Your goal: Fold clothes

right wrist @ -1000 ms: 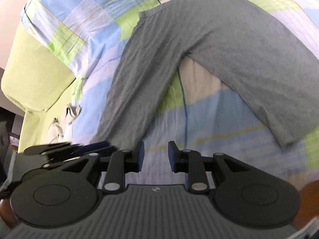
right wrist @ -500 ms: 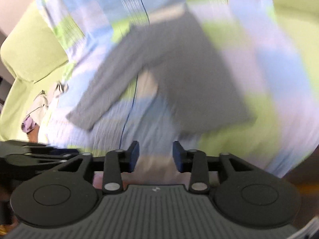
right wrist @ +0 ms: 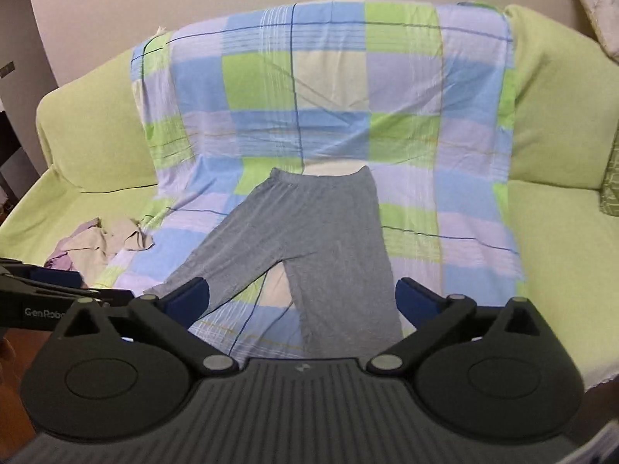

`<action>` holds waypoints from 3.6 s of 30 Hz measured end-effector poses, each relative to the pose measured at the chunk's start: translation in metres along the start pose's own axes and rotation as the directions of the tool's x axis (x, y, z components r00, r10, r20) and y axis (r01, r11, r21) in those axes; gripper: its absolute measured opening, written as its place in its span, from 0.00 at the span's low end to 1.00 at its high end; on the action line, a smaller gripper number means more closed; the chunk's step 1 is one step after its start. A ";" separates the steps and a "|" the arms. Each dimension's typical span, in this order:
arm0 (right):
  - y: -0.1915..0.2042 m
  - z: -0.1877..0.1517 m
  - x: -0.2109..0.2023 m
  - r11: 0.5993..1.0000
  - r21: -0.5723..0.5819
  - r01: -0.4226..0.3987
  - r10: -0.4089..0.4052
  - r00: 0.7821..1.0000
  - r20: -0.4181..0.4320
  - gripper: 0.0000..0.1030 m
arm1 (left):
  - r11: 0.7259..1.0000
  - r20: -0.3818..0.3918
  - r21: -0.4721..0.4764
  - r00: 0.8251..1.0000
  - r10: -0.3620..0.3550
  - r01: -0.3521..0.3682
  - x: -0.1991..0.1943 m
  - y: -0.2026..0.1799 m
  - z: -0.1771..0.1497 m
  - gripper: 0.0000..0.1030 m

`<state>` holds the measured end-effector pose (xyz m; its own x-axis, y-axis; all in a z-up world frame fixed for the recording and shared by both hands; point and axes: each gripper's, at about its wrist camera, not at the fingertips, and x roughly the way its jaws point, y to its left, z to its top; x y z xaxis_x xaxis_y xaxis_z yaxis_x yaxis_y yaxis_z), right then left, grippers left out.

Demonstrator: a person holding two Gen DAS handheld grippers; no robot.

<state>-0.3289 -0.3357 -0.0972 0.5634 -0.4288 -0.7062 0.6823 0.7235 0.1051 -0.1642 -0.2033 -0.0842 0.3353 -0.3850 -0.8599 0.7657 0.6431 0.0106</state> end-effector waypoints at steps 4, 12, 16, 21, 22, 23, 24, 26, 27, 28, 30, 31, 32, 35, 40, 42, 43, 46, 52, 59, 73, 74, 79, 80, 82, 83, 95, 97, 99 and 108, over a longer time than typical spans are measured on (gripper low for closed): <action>0.004 0.011 -0.018 0.998 0.060 0.019 -0.022 0.999 0.041 0.99 | 1.000 0.014 0.004 1.000 0.003 -0.003 -0.015 0.012 0.010 0.76; 0.025 0.016 -0.036 0.983 0.128 0.131 -0.137 0.990 0.045 0.99 | 0.998 0.033 0.064 0.999 0.002 -0.004 -0.031 0.039 0.015 0.78; 0.043 0.010 -0.045 0.976 0.159 0.150 -0.158 0.987 0.042 0.99 | 0.996 0.045 0.095 0.999 -0.005 0.001 -0.041 0.053 0.014 0.78; 0.068 0.001 -0.058 0.970 0.179 0.162 -0.173 0.984 0.048 0.99 | 0.992 0.061 0.130 0.998 -0.014 0.006 -0.053 0.068 0.014 0.78; 0.072 -0.001 -0.060 0.969 0.183 0.165 -0.176 0.983 0.049 0.99 | 0.991 0.064 0.133 0.998 -0.019 0.010 -0.055 0.070 0.013 0.78; 0.077 -0.002 -0.063 0.968 0.187 0.167 -0.179 0.983 0.050 0.99 | 0.991 0.068 0.135 0.997 -0.024 0.015 -0.057 0.071 0.013 0.78; 0.081 -0.004 -0.065 0.967 0.188 0.170 -0.182 0.982 0.053 0.99 | 0.991 0.071 0.135 0.997 -0.032 0.022 -0.059 0.073 0.013 0.78; 0.086 -0.005 -0.070 0.967 0.187 0.176 -0.190 0.980 0.059 0.99 | 0.990 0.076 0.133 0.996 -0.045 0.035 -0.062 0.075 0.012 0.78; 0.089 -0.006 -0.072 0.966 0.186 0.180 -0.194 0.979 0.061 0.99 | 0.990 0.078 0.133 0.996 -0.049 0.038 -0.064 0.076 0.011 0.78; 0.090 -0.007 -0.075 0.965 0.186 0.185 -0.199 0.978 0.063 0.99 | 0.990 0.079 0.134 0.996 -0.053 0.042 -0.065 0.077 0.011 0.79; 0.093 -0.009 -0.079 0.963 0.187 0.194 -0.209 0.976 0.064 0.99 | 0.990 0.078 0.134 0.995 -0.061 0.050 -0.067 0.079 0.010 0.79; 0.094 -0.010 -0.081 0.962 0.187 0.198 -0.213 0.975 0.064 0.99 | 0.990 0.077 0.134 0.995 -0.065 0.054 -0.068 0.080 0.009 0.79; 0.095 -0.011 -0.083 0.961 0.188 0.202 -0.217 0.974 0.063 0.99 | 0.989 0.077 0.134 0.995 -0.069 0.059 -0.069 0.080 0.009 0.79; 0.100 -0.014 -0.090 0.958 0.192 0.213 -0.229 0.972 0.061 0.99 | 0.988 0.077 0.139 0.994 -0.079 0.068 -0.071 0.080 0.007 0.79; 0.104 -0.022 -0.098 0.953 0.200 0.228 -0.243 0.968 0.058 0.99 | 0.986 0.071 0.146 0.994 -0.086 0.075 -0.074 0.082 0.002 0.79; 0.105 -0.025 -0.101 0.951 0.203 0.231 -0.247 0.967 0.057 0.99 | 0.987 0.070 0.144 0.994 -0.087 0.076 -0.074 0.081 0.001 0.79; 0.106 -0.026 -0.102 0.951 0.204 0.231 -0.248 0.967 0.057 0.99 | 0.987 0.068 0.142 0.994 -0.086 0.075 -0.074 0.081 0.001 0.79; 0.105 -0.030 -0.104 0.953 0.201 0.228 -0.243 0.968 0.056 0.99 | 0.988 0.067 0.141 0.994 -0.081 0.070 -0.076 0.078 -0.001 0.79; 0.090 -0.033 -0.106 0.963 0.178 0.204 -0.215 0.976 0.042 0.99 | 0.991 0.059 0.128 0.997 -0.052 0.045 -0.075 0.061 -0.007 0.79; 0.057 -0.035 -0.110 0.973 0.154 0.172 -0.177 0.984 0.018 0.99 | 0.995 0.034 0.097 0.999 -0.026 0.023 -0.071 0.022 -0.007 0.79; -0.040 -0.018 -0.104 0.992 0.066 0.104 -0.102 0.994 -0.039 0.99 | 1.000 -0.020 0.004 1.000 0.018 -0.018 -0.043 -0.059 0.000 0.79; -0.043 -0.017 -0.102 0.993 0.065 0.100 -0.097 0.994 -0.045 0.99 | 1.000 -0.025 0.008 1.000 0.019 -0.019 -0.043 -0.061 0.001 0.79; -0.056 -0.017 -0.096 0.996 0.056 0.076 -0.071 0.995 -0.075 0.99 | 0.999 -0.044 0.037 0.999 0.022 -0.020 -0.039 -0.069 0.005 0.79; -0.058 -0.016 -0.093 0.995 0.065 0.073 -0.068 0.994 -0.083 0.99 | 0.999 -0.046 0.046 0.999 0.020 -0.018 -0.038 -0.069 0.005 0.79; -0.061 -0.016 -0.089 0.993 0.095 0.075 -0.066 0.993 -0.096 0.99 | 0.998 -0.057 0.062 0.998 0.010 -0.006 -0.033 -0.067 0.005 0.80; -0.064 -0.016 -0.088 0.991 0.111 0.074 -0.063 0.993 -0.103 0.99 | 0.997 -0.074 0.072 0.997 0.003 0.002 -0.027 -0.067 0.003 0.81; -0.107 -0.019 -0.039 0.928 0.363 0.078 -0.023 0.988 -0.153 0.98 | 0.985 -0.170 0.175 0.985 0.021 0.009 0.037 -0.061 0.000 0.82; -0.120 -0.001 -0.018 0.939 0.342 0.034 0.023 0.987 -0.161 0.98 | 0.986 -0.182 0.165 0.983 0.018 0.012 0.053 -0.070 0.007 0.82; -0.132 0.017 0.003 0.947 0.321 -0.011 0.068 0.983 -0.169 0.97 | 0.991 -0.196 0.135 0.980 0.018 0.009 0.073 -0.078 0.014 0.82; -0.208 0.102 0.135 0.952 0.111 -0.284 0.304 0.901 -0.308 0.66 | 0.990 -0.262 -0.103 0.963 0.063 -0.093 0.178 -0.172 0.027 0.82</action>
<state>-0.3470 -0.5993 -0.1426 0.5717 0.0007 -0.8204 0.5419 0.7506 0.3782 -0.2215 -0.3996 -0.2251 0.2279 -0.1569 -0.9610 0.6707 0.7408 0.0381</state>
